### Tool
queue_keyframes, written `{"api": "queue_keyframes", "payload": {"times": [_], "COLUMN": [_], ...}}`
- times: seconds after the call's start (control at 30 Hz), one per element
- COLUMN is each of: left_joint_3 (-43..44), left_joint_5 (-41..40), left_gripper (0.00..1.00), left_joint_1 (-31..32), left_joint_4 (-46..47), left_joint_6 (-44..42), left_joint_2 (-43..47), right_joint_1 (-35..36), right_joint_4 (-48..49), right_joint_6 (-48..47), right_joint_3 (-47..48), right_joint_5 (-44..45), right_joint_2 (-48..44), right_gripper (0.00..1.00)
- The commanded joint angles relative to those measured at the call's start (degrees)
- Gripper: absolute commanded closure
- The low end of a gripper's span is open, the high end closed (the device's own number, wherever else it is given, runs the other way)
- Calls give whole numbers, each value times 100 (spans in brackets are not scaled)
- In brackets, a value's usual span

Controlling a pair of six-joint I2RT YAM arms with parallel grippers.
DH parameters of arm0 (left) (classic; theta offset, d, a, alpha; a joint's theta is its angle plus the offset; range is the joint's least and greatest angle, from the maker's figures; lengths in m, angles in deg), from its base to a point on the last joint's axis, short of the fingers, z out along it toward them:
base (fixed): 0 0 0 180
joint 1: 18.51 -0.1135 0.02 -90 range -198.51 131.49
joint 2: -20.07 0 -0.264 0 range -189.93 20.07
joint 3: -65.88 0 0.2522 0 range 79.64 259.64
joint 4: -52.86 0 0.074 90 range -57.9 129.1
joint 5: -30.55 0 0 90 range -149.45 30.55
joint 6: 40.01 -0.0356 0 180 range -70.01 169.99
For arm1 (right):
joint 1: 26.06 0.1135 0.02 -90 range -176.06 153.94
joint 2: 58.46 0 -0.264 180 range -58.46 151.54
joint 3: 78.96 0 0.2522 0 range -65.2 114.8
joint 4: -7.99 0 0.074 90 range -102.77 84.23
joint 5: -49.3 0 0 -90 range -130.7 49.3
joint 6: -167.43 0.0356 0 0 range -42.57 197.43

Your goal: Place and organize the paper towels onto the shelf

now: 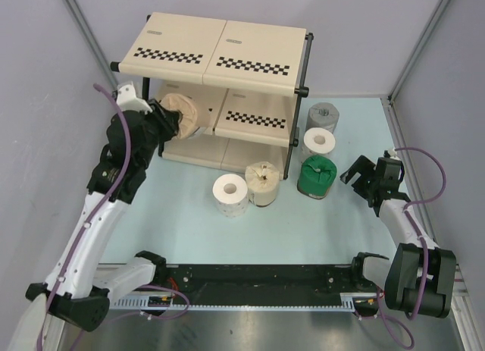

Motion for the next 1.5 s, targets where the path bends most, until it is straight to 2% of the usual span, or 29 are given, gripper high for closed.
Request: {"api": "queue_keyframes", "payload": {"times": [0.0,0.23,0.47,0.77,0.93,1.17,1.47], "left_joint_3": [565,619,153,30,-58,-23,12], "left_joint_5": [-222,-231,-432,-670,-749,-626,-363], "left_gripper": [58,59,59,55,45,21,14], "left_joint_1": [18,-52,-114,-158,-175,-202,-202], "left_joint_4": [574,1311,2085,2262,2342,2297,2333], "left_joint_6": [-90,102,454,454,411,437,428], "left_joint_2": [-519,-1056,-1294,-1725,-1891,-1927,-1646], "right_joint_1": [9,0,0,0,9,0,0], "right_joint_4": [137,128,146,155,146,146,172], "right_joint_6": [88,97,123,115,115,115,123], "right_joint_3": [143,143,143,143,143,143,143], "right_joint_5": [-88,-105,-132,-176,-176,-193,-255], "right_joint_2": [11,37,55,81,99,116,151], "right_gripper": [1,2,2,2,2,2,2]}}
